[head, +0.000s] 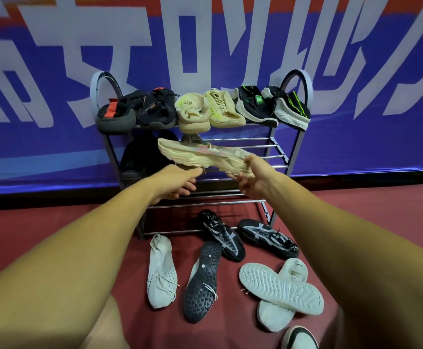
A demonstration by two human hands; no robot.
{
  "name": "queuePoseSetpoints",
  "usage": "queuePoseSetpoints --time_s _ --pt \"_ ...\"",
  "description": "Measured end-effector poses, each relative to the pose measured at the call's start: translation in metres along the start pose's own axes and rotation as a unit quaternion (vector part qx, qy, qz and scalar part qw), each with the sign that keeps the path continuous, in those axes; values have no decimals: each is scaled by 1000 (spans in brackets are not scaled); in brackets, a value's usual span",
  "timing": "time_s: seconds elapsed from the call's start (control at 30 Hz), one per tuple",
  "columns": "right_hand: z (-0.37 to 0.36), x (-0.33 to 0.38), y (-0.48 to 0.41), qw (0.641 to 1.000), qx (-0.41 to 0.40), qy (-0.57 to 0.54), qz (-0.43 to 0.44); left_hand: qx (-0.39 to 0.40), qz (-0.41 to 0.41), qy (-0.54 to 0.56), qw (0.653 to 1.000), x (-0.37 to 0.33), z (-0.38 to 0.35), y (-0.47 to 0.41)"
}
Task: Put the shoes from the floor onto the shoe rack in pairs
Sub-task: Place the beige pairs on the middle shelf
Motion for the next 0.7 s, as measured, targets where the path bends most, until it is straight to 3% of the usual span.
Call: queuePoseSetpoints --time_s 0.1,0.3,0.5,0.7 --pt "-11 -14 5 997 44 33 -56 26 3 57 998 -8 -18 1" --pt "-14 -33 12 964 93 219 -121 -42 31 228 972 -10 -10 -11" --pt "-4 -23 13 934 84 334 -91 -46 61 181 980 -6 -6 -8" --pt "-5 -16 11 919 148 356 -86 -50 39 174 983 -15 -6 -9"
Point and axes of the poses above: each hand's wrist, its own y-axis away from the middle knuckle, its own z-axis out of the back of the hand, x = y × z, the point moved 6 cm from there along -y, towards the middle knuckle, and after that the axes turned 9 degrees about -y, right-handed, at the moved point
